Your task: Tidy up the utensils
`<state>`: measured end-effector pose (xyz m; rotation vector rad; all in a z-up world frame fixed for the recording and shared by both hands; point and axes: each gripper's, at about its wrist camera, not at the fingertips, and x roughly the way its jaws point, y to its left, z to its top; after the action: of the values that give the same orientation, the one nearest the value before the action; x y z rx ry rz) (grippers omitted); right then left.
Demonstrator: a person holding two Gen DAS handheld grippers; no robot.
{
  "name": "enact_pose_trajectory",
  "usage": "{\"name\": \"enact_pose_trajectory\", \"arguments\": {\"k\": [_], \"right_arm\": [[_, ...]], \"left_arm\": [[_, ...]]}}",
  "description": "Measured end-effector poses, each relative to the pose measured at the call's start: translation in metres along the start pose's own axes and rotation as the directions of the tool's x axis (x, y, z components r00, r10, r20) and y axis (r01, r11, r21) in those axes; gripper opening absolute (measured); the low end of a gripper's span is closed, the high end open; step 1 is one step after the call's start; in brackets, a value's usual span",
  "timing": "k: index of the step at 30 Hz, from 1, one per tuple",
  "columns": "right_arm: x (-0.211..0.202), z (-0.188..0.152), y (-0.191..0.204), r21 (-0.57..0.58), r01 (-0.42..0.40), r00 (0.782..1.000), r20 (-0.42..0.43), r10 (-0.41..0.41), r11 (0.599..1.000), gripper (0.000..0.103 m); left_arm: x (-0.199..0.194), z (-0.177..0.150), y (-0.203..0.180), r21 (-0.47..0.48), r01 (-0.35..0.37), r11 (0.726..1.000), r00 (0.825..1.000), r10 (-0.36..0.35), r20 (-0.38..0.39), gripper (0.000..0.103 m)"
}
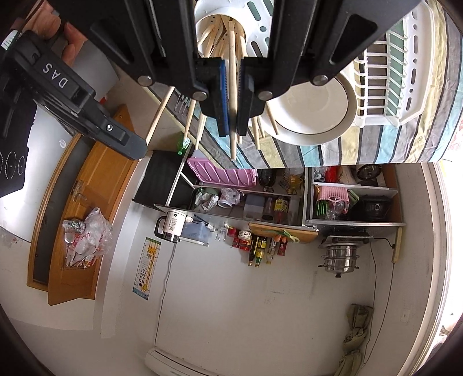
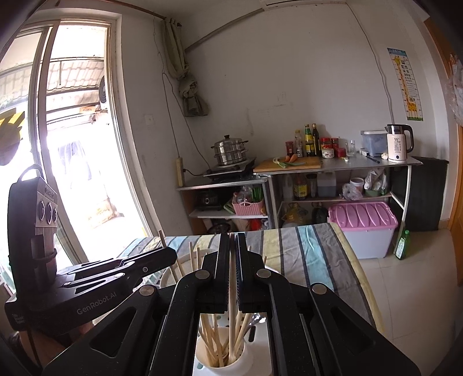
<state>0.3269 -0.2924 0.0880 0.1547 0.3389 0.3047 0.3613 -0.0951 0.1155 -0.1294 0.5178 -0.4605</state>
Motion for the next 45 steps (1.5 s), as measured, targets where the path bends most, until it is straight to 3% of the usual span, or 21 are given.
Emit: {"name": "enact_pose_trajectory", "arguments": {"k": [8, 19, 21, 23, 25, 31, 34, 45], "right_arm": [[0.011, -0.012, -0.005, 0.008, 0.010, 0.999, -0.041, -0.009, 1.000, 0.003], [0.013, -0.011, -0.008, 0.007, 0.028, 0.998, -0.060, -0.028, 1.000, 0.004], [0.013, -0.012, -0.006, 0.002, 0.031, 0.997, -0.070, -0.031, 1.000, 0.010], [0.010, -0.012, -0.006, 0.000, 0.030, 0.997, -0.066, -0.030, 1.000, 0.027], [0.008, -0.011, -0.007, 0.004, 0.025, 0.998, -0.059, -0.025, 1.000, 0.028], [-0.007, -0.010, -0.005, -0.004, 0.036, 0.998, -0.051, -0.036, 0.999, 0.029], [-0.021, -0.015, -0.002, -0.004, 0.039, 0.998, -0.047, -0.039, 0.999, 0.035], [-0.090, -0.065, 0.030, -0.063, 0.067, 0.995, -0.075, -0.072, 0.996, 0.043]], "left_arm": [[0.014, -0.017, 0.006, -0.017, -0.009, 1.000, 0.999, 0.008, -0.053, 0.006], [0.015, -0.020, 0.009, -0.025, -0.043, 0.999, 0.998, 0.041, -0.055, 0.007], [0.016, -0.020, 0.010, -0.028, -0.050, 0.998, 0.997, 0.048, -0.065, 0.011], [0.016, -0.020, 0.011, -0.029, -0.063, 0.998, 0.996, 0.061, -0.069, 0.023], [0.013, -0.021, 0.012, -0.036, -0.062, 0.997, 0.996, 0.059, -0.066, 0.030], [-0.005, -0.028, 0.011, -0.035, -0.082, 0.996, 0.995, 0.080, -0.067, 0.031], [-0.021, -0.036, 0.008, -0.027, -0.100, 0.995, 0.993, 0.098, -0.060, 0.033], [-0.099, -0.097, -0.004, 0.004, -0.218, 0.976, 0.974, 0.218, -0.056, 0.047]]}}
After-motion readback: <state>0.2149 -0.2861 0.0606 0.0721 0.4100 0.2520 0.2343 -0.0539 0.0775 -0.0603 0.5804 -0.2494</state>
